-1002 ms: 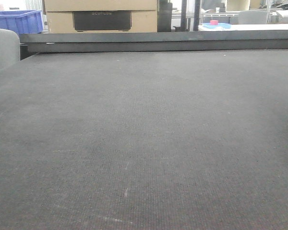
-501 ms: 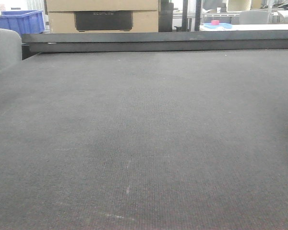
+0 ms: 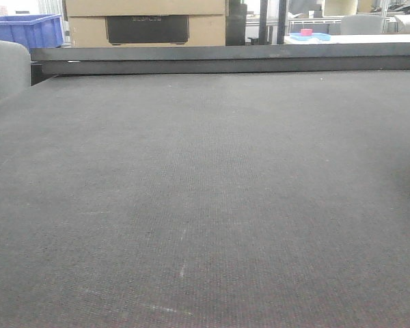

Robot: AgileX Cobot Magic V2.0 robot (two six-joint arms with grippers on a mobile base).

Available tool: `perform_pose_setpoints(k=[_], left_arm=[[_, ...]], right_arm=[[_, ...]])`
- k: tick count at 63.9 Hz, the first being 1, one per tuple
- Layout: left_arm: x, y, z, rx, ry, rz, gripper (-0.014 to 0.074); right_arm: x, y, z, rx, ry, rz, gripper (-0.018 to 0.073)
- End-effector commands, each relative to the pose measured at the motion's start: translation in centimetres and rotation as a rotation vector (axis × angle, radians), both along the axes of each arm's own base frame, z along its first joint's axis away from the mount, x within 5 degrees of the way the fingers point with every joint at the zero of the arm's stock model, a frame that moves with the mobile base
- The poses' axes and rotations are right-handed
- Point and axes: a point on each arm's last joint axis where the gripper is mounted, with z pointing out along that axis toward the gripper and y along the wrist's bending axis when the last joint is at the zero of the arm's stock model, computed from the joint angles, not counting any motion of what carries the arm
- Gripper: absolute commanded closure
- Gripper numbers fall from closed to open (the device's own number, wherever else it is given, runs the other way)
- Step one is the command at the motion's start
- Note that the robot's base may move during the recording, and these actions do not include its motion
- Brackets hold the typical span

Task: Place valve from conveyor to right shelf box
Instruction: 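Close the left gripper on the second valve and lift it, then drive the base away from the conveyor holding both valves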

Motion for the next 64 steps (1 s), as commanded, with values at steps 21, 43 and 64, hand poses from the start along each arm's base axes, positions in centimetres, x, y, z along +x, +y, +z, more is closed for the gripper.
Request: perform_pose_setpoints(k=[21, 43, 64], left_arm=[[-7.5, -0.2, 4.6, -0.004, -0.44, 0.018, 0.0708], [-8.7, -0.3, 5.4, -0.003, -0.513, 0.022, 0.0708], [-8.7, -0.3, 5.4, -0.003, -0.516, 0.022, 0.0708]], right_arm=[[-0.3, 0.2, 8.6, 0.019, -0.308, 0.007, 0.0713], [-1.5, 0.7, 10.4, 0.029, -0.388, 0.037, 0.0713], [-1.5, 0.7, 10.4, 0.029, -0.39, 0.036, 0.0713]])
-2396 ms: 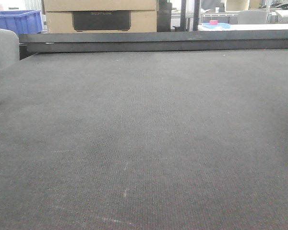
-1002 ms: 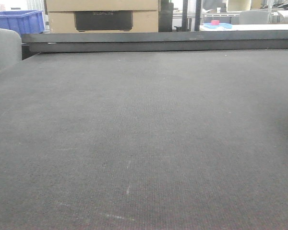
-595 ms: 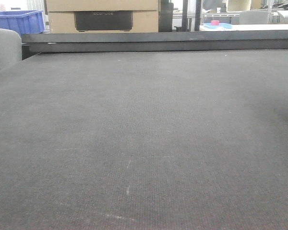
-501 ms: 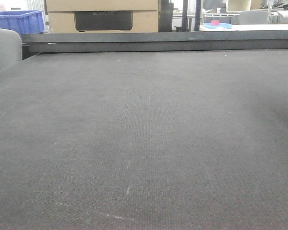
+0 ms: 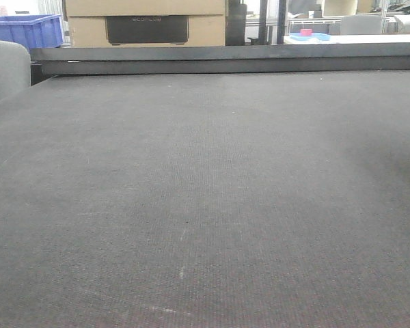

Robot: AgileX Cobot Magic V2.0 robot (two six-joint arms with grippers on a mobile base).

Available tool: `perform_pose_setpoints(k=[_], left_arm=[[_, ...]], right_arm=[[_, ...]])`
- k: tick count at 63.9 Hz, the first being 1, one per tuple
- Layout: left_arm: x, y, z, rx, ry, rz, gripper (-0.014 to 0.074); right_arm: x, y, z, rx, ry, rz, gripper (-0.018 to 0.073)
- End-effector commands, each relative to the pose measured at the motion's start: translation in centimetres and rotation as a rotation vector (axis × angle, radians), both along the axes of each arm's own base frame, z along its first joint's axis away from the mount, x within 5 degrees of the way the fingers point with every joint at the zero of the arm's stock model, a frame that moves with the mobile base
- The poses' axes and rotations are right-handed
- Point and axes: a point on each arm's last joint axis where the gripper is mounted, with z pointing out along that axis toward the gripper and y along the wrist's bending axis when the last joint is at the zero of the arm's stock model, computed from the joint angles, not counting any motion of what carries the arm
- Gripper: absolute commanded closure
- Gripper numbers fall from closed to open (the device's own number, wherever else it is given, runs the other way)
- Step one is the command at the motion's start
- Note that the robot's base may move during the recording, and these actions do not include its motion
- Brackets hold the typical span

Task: Place valve from conveyor to right shelf box
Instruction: 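Drive the base away from the conveyor holding both valves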

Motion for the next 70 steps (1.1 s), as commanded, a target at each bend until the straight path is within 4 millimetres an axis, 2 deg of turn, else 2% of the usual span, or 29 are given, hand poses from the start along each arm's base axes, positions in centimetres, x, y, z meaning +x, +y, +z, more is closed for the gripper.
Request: perform_pose_setpoints(k=[1, 70], left_arm=[[-0.23, -0.06, 0.85, -0.014, -0.075, -0.003, 0.0708], [-0.23, -0.04, 0.85, -0.014, -0.075, -0.001, 0.0708]], right_arm=[[-0.26, -0.08, 1.31, 0.005, -0.092, -0.008, 0.0713], [-0.2, -0.1, 1.49, 0.008, -0.113, -0.012, 0.0713]])
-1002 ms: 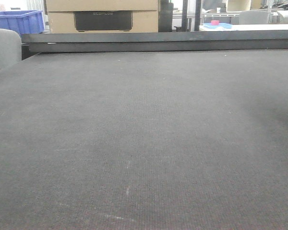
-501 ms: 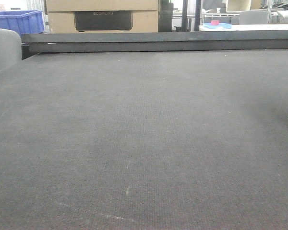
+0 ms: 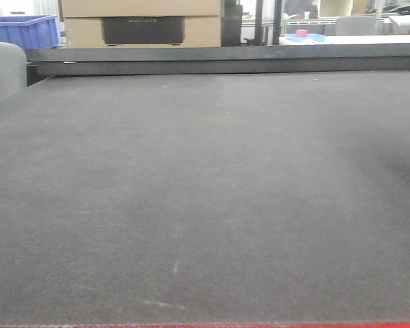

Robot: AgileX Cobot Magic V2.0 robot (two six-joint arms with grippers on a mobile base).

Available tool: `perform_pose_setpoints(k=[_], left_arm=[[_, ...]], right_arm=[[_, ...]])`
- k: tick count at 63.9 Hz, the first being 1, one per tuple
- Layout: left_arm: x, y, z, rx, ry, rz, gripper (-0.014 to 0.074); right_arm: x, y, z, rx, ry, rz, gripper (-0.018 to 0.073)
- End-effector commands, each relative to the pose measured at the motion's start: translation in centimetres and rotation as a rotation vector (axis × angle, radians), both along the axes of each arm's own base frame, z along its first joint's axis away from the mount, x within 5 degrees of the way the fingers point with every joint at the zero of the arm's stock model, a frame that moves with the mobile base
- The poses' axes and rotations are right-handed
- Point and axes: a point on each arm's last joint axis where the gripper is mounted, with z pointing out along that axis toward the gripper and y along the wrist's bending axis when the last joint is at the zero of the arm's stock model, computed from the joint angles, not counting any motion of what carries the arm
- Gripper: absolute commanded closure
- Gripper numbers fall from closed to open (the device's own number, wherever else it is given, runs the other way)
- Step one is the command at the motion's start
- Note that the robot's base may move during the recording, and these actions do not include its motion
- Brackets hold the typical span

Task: Place valve from conveyor to right shelf box
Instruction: 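Drive the base away from the conveyor holding both valves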

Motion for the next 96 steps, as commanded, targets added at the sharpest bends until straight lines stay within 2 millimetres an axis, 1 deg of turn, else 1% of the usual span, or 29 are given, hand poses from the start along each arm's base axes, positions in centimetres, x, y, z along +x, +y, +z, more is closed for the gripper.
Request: perform_pose_setpoints(k=[1, 96], left_arm=[[-0.23, -0.04, 0.85, -0.014, -0.075, -0.001, 0.0708], [-0.23, -0.04, 0.85, -0.014, -0.075, -0.001, 0.0708]], right_arm=[[-0.22, -0.13, 1.42, 0.007, -0.104, -0.012, 0.0713], [-0.22, -0.13, 1.42, 0.007, -0.104, -0.012, 0.0713]])
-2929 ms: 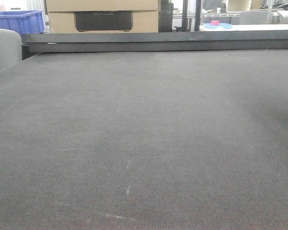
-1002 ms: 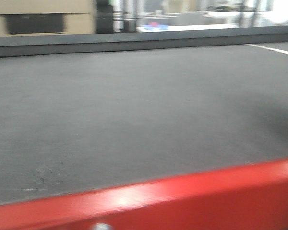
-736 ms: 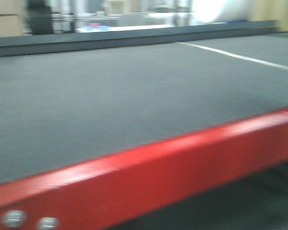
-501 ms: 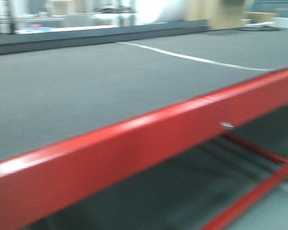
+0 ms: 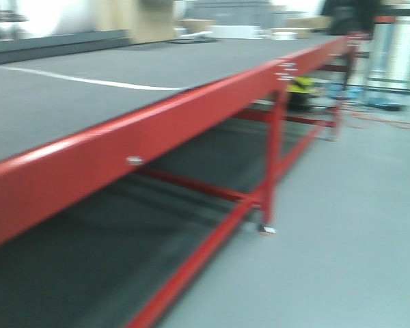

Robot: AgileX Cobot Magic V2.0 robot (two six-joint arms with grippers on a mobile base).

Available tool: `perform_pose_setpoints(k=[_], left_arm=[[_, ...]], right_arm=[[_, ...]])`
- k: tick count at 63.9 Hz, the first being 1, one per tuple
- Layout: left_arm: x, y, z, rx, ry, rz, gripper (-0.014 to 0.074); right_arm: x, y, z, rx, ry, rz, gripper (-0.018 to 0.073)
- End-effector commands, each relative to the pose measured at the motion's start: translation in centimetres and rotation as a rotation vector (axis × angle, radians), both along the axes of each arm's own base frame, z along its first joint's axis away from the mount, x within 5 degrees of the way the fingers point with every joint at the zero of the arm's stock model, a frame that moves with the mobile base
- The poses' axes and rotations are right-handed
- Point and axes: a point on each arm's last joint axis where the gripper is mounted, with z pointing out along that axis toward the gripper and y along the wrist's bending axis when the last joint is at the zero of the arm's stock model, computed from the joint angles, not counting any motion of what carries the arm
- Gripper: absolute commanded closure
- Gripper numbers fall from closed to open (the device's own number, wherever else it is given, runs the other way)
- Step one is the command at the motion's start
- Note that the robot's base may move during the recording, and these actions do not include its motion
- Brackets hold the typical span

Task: Place valve from conveyor to right shelf box
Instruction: 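Drive the base away from the conveyor holding both valves, then drive the base up to the steel shelf of blue boxes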

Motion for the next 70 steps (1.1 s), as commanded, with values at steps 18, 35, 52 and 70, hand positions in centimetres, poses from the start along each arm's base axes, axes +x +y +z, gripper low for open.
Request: perform_pose_setpoints(k=[18, 35, 52, 70], left_arm=[[-0.23, -0.04, 0.84, -0.014, -0.074, -0.001, 0.0708], [-0.23, -0.04, 0.84, -0.014, -0.074, -0.001, 0.0708], [-0.23, -0.04, 0.84, -0.014, -0.074, -0.001, 0.0708], [-0.23, -0.04, 0.84, -0.014, -0.074, -0.001, 0.0708]], right_arm=[[-0.22, -0.17, 1.42, 0.007, -0.104, -0.014, 0.0713], [-0.22, -0.17, 1.42, 0.007, -0.104, -0.014, 0.0713], [-0.22, -0.17, 1.42, 0.007, -0.104, -0.014, 0.0713], [-0.22, -0.17, 1.42, 0.007, -0.104, -0.014, 0.0713]])
